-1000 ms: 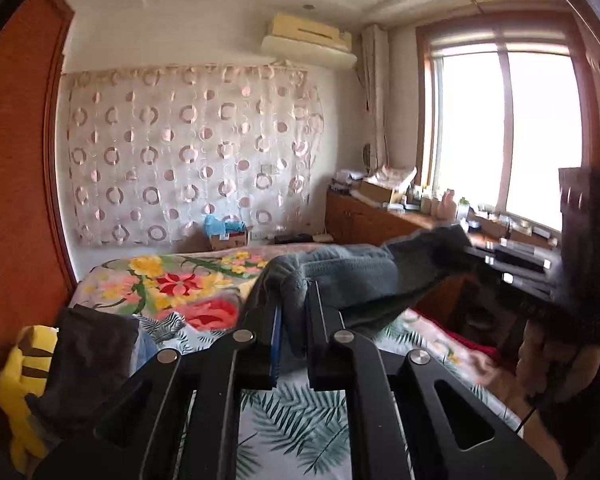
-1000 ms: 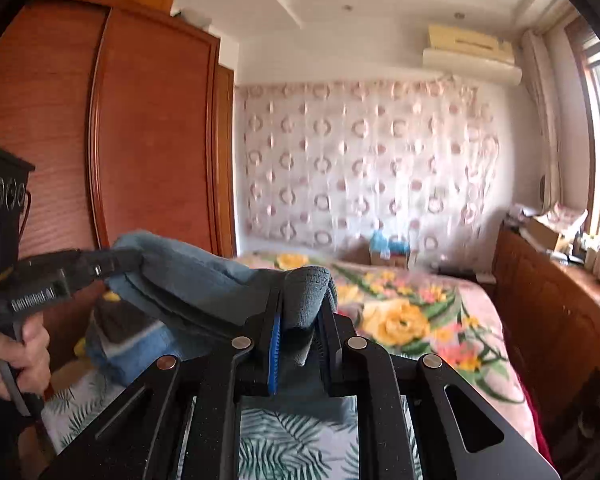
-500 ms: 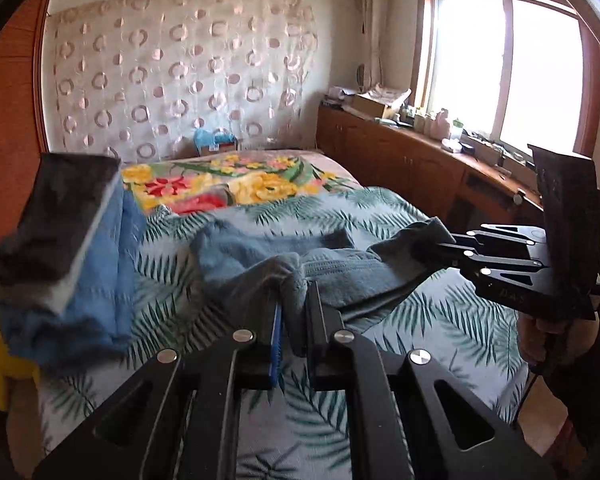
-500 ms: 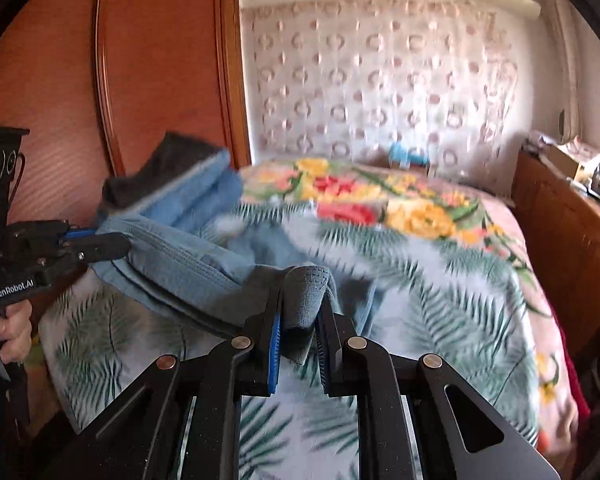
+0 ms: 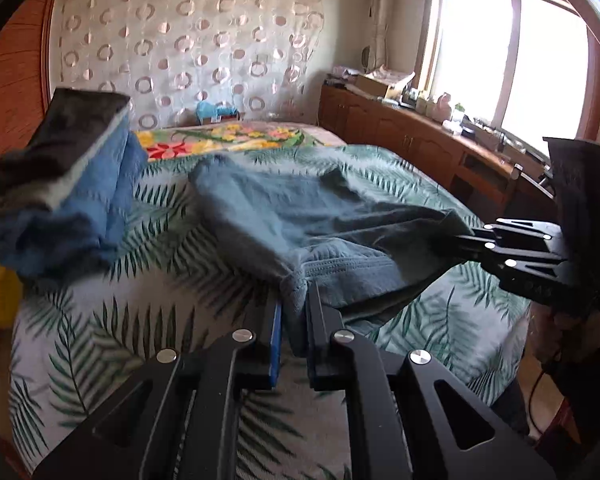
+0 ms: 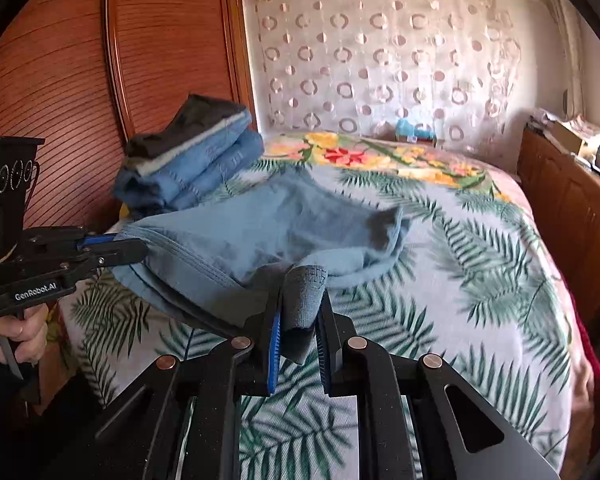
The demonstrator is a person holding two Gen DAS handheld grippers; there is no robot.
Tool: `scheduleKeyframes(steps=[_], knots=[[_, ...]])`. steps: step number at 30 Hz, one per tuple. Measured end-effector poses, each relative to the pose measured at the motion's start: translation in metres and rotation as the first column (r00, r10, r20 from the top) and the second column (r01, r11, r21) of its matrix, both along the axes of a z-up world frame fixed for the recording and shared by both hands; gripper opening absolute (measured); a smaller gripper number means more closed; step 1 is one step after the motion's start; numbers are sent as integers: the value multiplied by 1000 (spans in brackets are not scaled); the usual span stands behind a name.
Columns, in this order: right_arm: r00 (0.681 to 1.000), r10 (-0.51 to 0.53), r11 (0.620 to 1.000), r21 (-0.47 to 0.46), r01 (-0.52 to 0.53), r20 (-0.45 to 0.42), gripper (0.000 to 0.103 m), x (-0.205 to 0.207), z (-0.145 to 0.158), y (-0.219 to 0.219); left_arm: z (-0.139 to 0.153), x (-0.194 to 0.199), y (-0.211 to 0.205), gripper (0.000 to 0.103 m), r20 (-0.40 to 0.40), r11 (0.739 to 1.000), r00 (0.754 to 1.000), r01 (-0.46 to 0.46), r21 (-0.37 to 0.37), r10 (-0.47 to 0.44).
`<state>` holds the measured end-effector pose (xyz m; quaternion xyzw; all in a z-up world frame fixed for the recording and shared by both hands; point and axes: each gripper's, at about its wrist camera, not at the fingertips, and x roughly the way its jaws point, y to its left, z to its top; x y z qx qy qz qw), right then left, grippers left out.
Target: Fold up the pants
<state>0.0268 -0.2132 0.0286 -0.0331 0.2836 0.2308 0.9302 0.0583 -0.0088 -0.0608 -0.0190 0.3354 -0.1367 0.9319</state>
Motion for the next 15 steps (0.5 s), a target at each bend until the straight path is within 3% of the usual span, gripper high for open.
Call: scheduleKeyframes(steps=[6,15], knots=[[997,-10,1000,4,10,-70,15,3,-12,-5,-25,-4,-3,10,-60,1000,998,5,-5,-5],[993,-23,1000,7,24,-112,15,6,-22,-10,-37,-6,-4,16,-100,1000,995,-19,14,20]])
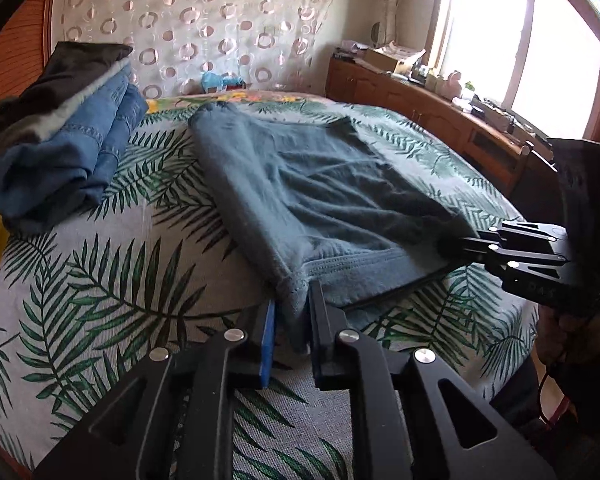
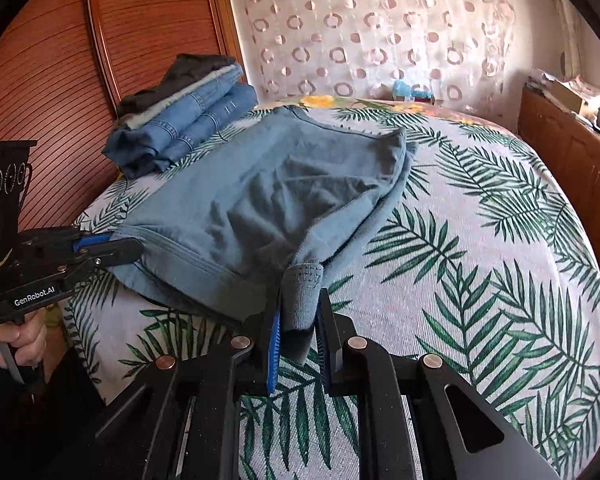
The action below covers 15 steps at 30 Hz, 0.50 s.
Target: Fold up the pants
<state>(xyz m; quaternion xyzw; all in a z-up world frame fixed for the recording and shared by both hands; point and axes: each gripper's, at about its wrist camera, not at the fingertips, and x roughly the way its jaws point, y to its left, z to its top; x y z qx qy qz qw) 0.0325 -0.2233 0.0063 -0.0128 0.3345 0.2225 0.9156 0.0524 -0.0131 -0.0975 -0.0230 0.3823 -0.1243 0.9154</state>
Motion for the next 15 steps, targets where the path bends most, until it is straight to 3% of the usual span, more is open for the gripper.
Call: scheduleKeyframes(steps=[7,10,12,15], knots=[[1000,-2,1000,12,2,-4,15,0,1,-4,7,-3,5,23,2,1000,1000,-15,-24,15],[1000,-2,1000,22,2,-6,15,0,-7,-4,14,-4,9,33,33,999,999,-32,-33,33],[1000,-1,1000,25,1,-6,15,2,-10,-3,18,-2,12,45,41,999,999,-32,-44,34],[1000,-1,1000,28,1,-7,15,1,-11,-3,16,5,12,46,28,999,999,-30,-35,31]])
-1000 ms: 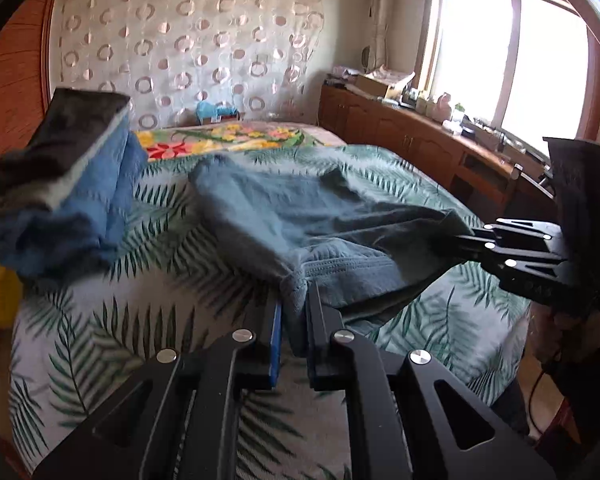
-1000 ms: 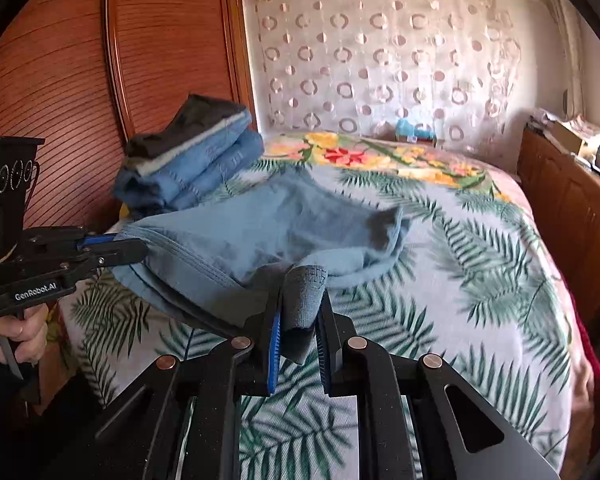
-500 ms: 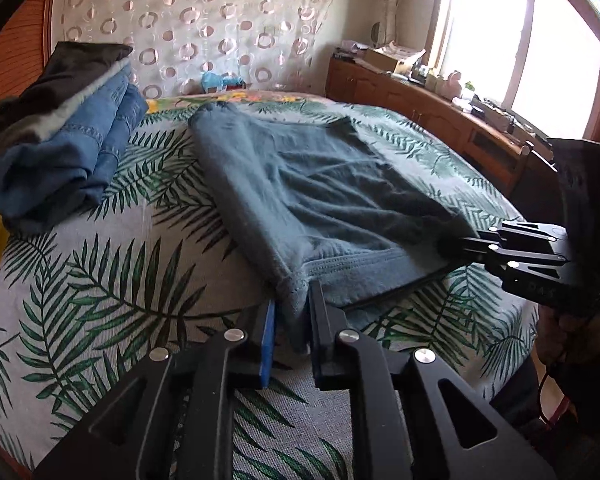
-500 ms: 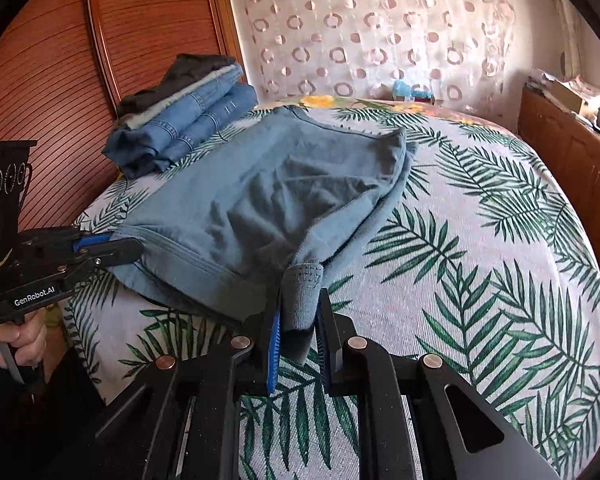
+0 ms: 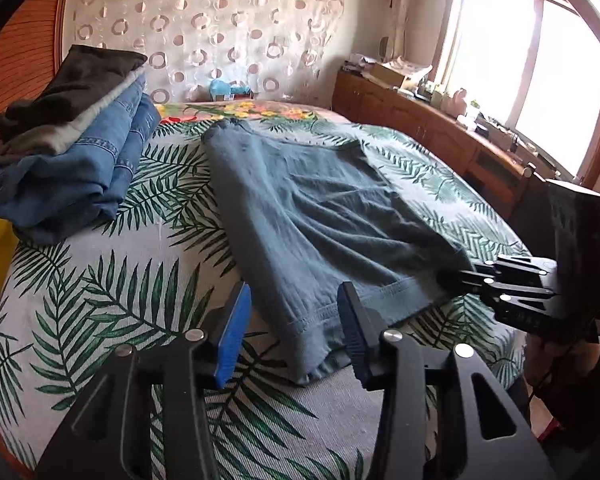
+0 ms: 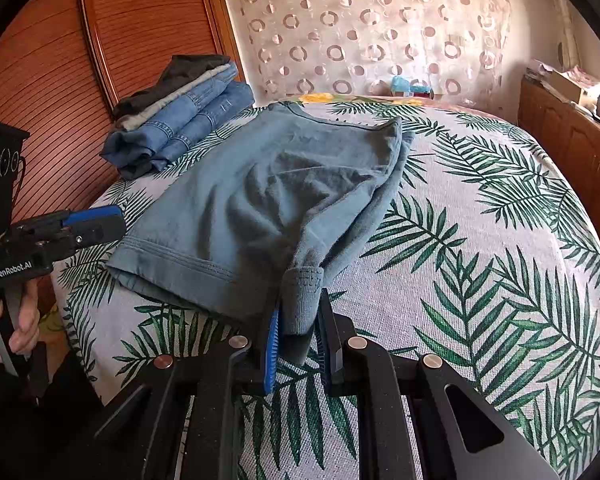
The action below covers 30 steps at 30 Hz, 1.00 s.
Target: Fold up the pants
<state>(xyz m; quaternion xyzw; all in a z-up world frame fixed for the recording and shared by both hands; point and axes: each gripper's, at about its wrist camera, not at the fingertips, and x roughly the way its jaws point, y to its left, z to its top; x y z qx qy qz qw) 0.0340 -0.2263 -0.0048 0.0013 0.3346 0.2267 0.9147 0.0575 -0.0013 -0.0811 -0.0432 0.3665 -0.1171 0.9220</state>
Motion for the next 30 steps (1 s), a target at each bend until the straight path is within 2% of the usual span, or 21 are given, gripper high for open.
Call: scheduleKeyframes(steps=[4,7,11,19,21,24,30], knots=[[1000,0,1000,-1,0,2,15,-2,0,0,-9,7,1,46,-23,999,999,-34,12,34],[1000,-1,1000,-1,1,5,15,-3,0,1,-13,6,-1,46,-36,1000,999,-18,12,18],[1000,-2,1000,7,2,1,15,-3,0,1,-20,5,-3,35,-57,1000,998,10,11,-9],[1000,-5,1000,18,5,-2,15,-4,0,0,-26,1,-5,34,-65,1000,998,9,-1,-9],[1000,-6,1000,20,6,-4,15,-4,0,1,-26,0,-5,24,-64,1000,998,20,-12,-21],[1000,-7,1000,22,7,-4,15,-4,0,1,-25,-2,-7,18,-56,1000,998,22,-16,-23],[1000,-8,1000,16,8,7,15,-7,3,3,-15,-8,-9,14,-26,999,999,34,-17,-34]])
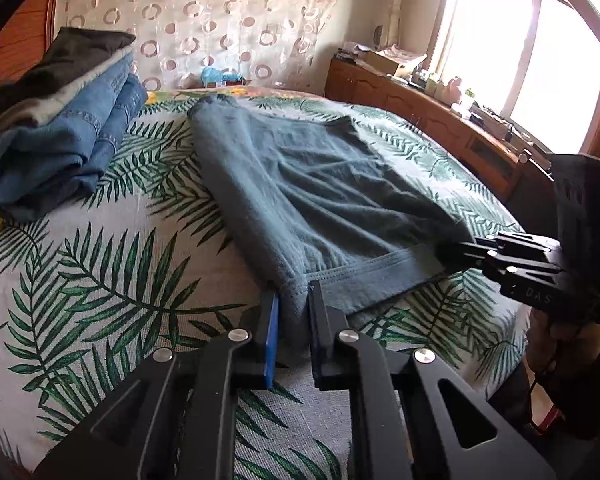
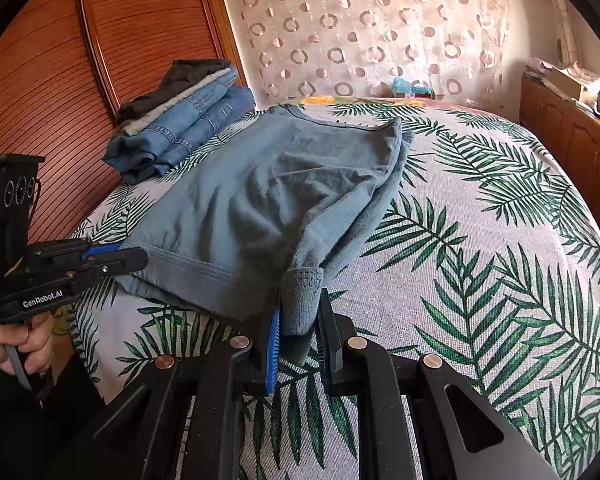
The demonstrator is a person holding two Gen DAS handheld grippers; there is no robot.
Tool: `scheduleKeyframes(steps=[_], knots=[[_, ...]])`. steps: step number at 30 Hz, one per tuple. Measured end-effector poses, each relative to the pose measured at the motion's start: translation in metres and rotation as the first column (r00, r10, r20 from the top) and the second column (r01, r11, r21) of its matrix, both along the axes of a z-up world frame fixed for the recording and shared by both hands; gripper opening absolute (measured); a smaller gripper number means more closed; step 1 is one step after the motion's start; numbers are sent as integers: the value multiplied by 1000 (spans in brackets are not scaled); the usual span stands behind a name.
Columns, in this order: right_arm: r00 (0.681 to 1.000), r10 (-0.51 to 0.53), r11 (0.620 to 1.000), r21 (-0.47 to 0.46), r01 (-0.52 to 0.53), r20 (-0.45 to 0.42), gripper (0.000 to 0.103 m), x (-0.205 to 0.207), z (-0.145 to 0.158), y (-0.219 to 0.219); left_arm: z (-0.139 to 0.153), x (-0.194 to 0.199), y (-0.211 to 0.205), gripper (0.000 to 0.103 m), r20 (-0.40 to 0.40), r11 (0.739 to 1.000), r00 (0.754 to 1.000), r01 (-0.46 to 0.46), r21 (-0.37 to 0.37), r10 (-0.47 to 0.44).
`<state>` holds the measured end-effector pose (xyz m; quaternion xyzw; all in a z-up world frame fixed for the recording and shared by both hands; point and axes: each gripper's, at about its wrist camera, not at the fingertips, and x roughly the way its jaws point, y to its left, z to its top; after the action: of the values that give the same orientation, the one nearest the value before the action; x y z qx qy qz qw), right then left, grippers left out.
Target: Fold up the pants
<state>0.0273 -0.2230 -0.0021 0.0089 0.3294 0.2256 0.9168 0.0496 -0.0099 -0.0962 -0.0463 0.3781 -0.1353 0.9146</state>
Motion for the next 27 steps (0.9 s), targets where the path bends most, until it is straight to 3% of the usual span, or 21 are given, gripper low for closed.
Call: scheduleKeyframes(steps=[27], knots=[[994,32,999,19,-35,107,15,-45,44,-23,67,-36,4,13,156,996,985,78,-54,-69]])
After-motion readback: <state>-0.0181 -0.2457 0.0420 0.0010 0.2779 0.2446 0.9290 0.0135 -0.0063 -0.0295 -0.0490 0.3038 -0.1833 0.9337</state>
